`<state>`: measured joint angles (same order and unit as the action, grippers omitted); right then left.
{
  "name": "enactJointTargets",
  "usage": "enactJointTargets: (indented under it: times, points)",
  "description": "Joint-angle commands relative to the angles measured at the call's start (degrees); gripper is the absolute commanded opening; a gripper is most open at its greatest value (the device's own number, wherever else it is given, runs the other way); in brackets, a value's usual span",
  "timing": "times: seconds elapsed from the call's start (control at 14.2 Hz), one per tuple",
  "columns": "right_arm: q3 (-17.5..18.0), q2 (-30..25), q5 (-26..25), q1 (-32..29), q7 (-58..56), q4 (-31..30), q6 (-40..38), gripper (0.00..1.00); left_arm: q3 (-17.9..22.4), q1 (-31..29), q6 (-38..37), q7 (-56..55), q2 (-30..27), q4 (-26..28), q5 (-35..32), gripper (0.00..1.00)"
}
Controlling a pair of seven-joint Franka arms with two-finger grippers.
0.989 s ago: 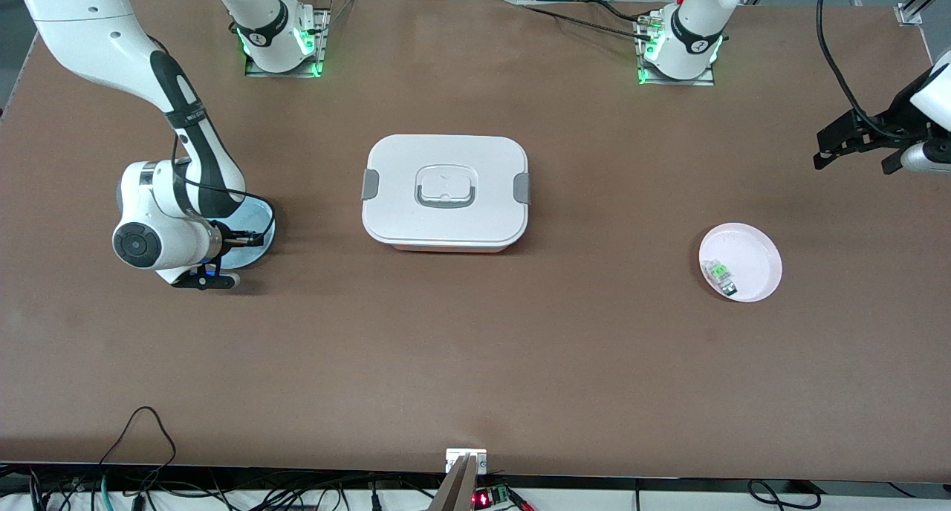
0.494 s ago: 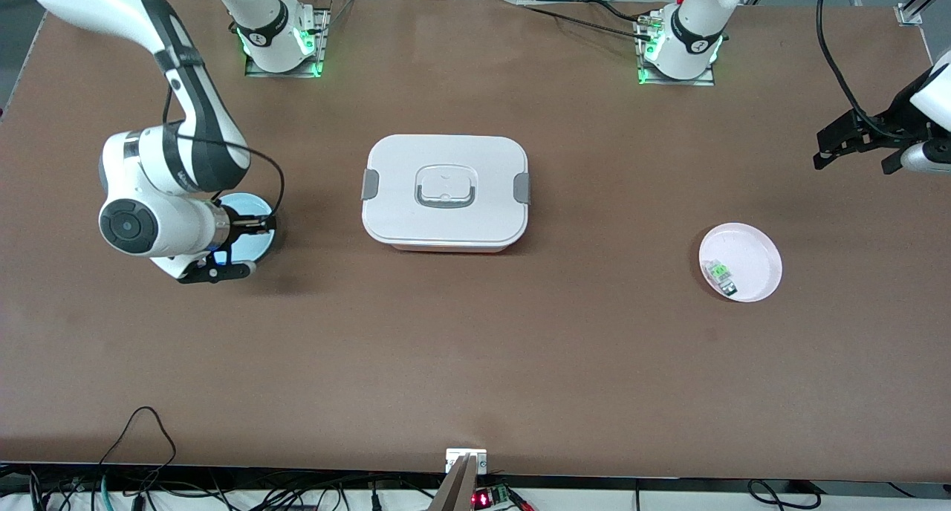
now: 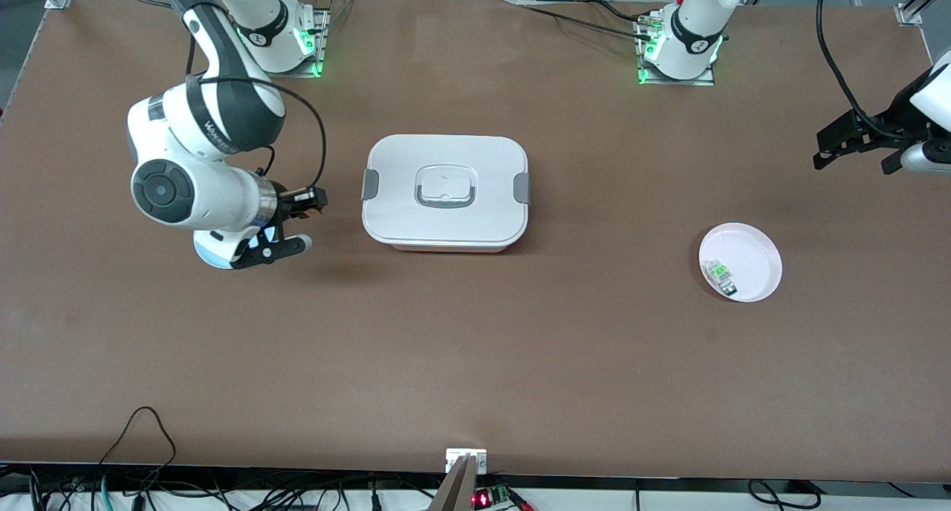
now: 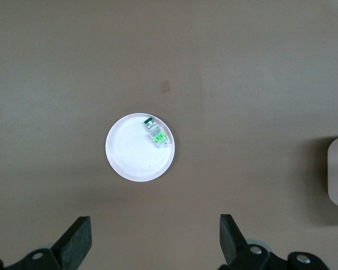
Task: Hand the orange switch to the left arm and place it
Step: 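Lift the orange switch with the right gripper over the white box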
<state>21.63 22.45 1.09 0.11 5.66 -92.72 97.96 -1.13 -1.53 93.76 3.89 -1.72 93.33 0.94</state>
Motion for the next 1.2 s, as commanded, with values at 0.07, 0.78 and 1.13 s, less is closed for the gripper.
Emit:
enactJointTargets:
  times: [0.07, 0.78, 1.13]
  points:
    - [3.33, 0.40, 0.76, -0.73, -0.74, 3.67, 0.03, 0.00, -0.01, 0.13, -0.86, 1.12, 0.67, -1.48, -0.94, 1.00]
    - [12.90, 0.48, 5.15, -0.64, -3.38, 11.06, 5.91, 0.00, -0.01, 1.70, -1.12, 0.94, 5.15, -7.37, -0.15, 1.00]
    - [17.13, 0.57, 4.62, 0.49, -4.25, 11.24, 14.43, 0.00, -1.25, 3.12, -3.84, 0.59, 4.45, -8.25, 2.81, 1.00]
